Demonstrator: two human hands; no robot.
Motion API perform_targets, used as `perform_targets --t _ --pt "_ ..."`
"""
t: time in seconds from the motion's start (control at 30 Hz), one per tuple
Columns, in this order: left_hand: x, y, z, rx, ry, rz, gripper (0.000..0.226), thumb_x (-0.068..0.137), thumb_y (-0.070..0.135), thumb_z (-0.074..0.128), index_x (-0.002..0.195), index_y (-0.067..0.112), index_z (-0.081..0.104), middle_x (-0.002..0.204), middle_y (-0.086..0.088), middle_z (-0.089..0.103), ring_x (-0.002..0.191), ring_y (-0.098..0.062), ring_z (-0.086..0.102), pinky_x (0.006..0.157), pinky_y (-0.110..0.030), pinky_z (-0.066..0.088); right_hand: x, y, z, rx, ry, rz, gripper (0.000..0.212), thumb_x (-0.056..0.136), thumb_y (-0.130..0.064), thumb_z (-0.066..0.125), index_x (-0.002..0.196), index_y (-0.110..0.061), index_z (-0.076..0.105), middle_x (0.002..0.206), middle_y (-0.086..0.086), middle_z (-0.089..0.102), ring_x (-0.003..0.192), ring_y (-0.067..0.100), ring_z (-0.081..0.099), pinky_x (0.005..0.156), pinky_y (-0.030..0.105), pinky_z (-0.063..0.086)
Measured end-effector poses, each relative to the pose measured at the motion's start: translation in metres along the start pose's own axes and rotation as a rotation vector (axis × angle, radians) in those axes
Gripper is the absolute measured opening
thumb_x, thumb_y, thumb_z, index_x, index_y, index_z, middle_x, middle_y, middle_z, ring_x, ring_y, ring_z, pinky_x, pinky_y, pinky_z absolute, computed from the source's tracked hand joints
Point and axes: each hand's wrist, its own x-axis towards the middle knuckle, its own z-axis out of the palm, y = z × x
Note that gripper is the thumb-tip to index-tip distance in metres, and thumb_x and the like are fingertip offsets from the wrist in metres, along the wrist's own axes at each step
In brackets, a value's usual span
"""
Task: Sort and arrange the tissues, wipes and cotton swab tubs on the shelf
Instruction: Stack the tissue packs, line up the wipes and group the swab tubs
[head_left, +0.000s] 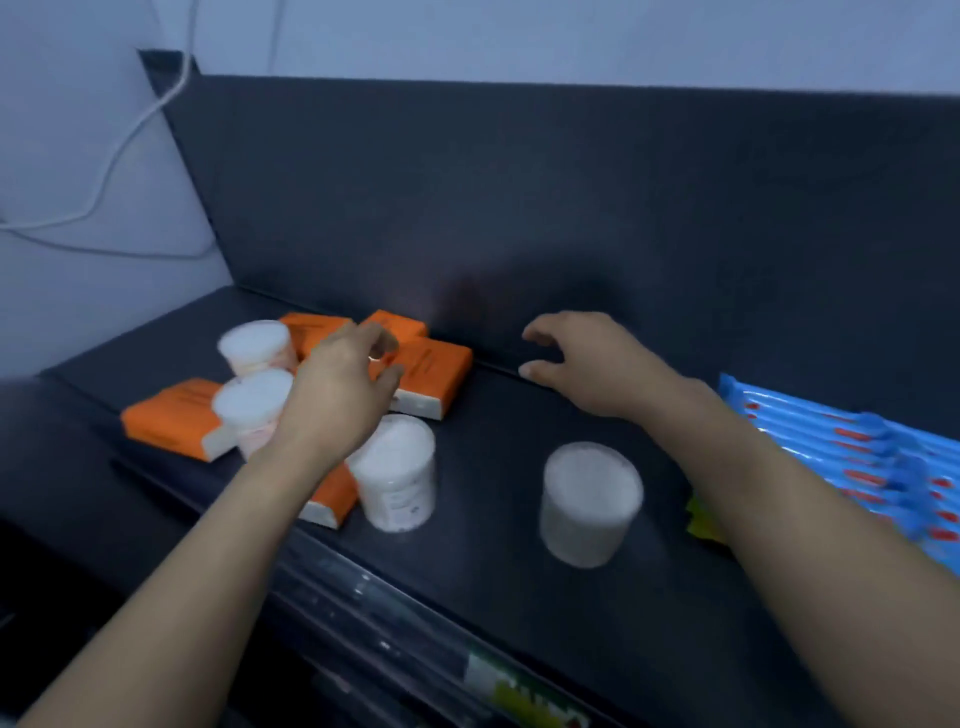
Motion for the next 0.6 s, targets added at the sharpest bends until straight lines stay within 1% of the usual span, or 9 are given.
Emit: perform_targets --t 0.13,0.2,0.27,0.33,0.43,0.53,0.6 --pt "0.023 -0.066 -0.014 0.072 -0.101 -0.089 0.023 0.08 0.008 0.065 0.103 0.007 0.064 0.102 -0.013 0.064 0.096 -0.03 0.059 0.082 -0.03 0.041 0.056 -0.042 0.028 0.033 -0.081 0.008 0.046 0.089 -0.038 0.06 0.13 -0.017 0.052 0.127 0.004 0.058 0.113 0.022 0.055 0.095 0.038 0.047" --pt "0.037 -0.09 -0.018 0.097 -0.142 -0.094 0.025 0.079 0.008 0.066 0.103 0.006 0.064 0.102 -0.013 0.064 0.097 -0.03 0.058 0.083 -0.033 0.042 0.077 -0.056 0.039 0.038 -0.127 0.038 0.049 0.09 -0.04 0.059 0.132 -0.016 0.05 0.129 0.005 0.057 0.115 0.022 0.054 0.095 0.037 0.047" --pt "0.052 -0.109 -0.017 0.12 -0.214 -0.104 0.025 0.08 0.011 0.065 0.105 0.007 0.064 0.104 -0.011 0.064 0.099 -0.029 0.058 0.083 -0.032 0.042 0.095 -0.064 0.051 0.018 -0.17 0.079 0.05 0.09 -0.041 0.058 0.13 -0.013 0.051 0.129 0.008 0.056 0.115 0.023 0.053 0.093 0.034 0.046" --pt "0.067 -0.123 -0.011 0.13 -0.328 -0.107 0.03 0.082 0.015 0.064 0.111 0.008 0.061 0.111 -0.01 0.063 0.103 -0.027 0.057 0.084 -0.031 0.043 0.111 -0.067 0.063 0.013 -0.209 0.152 0.052 0.088 -0.045 0.058 0.127 -0.011 0.052 0.128 0.01 0.056 0.115 0.025 0.053 0.091 0.033 0.045" --pt "0.087 -0.135 -0.002 0.193 -0.547 -0.085 0.044 0.084 0.02 0.064 0.127 0.016 0.053 0.125 -0.009 0.058 0.112 -0.026 0.054 0.092 -0.032 0.042 0.129 -0.07 0.082 0.031 -0.285 0.322 0.067 0.085 -0.054 0.057 0.131 -0.008 0.045 0.133 0.014 0.051 0.119 0.028 0.051 0.093 0.035 0.044" --pt "0.106 -0.139 0.005 0.338 -0.771 -0.085 0.058 0.082 0.025 0.066 0.135 0.023 0.042 0.135 -0.005 0.049 0.124 -0.028 0.044 0.103 -0.037 0.037 0.142 -0.071 0.097 0.041 -0.352 0.448 0.08 0.085 -0.06 0.054 0.14 -0.005 0.035 0.137 0.014 0.048 0.123 0.029 0.05 0.098 0.036 0.044" --pt "0.116 -0.138 0.007 0.444 -0.898 -0.1 0.067 0.08 0.03 0.067 0.139 0.028 0.035 0.145 -0.009 0.037 0.131 -0.033 0.034 0.106 -0.044 0.035 0.147 -0.071 0.105 0.039 -0.39 0.463 0.083 0.085 -0.061 0.053 0.142 -0.005 0.032 0.138 0.014 0.047 0.123 0.029 0.05 0.1 0.037 0.043"
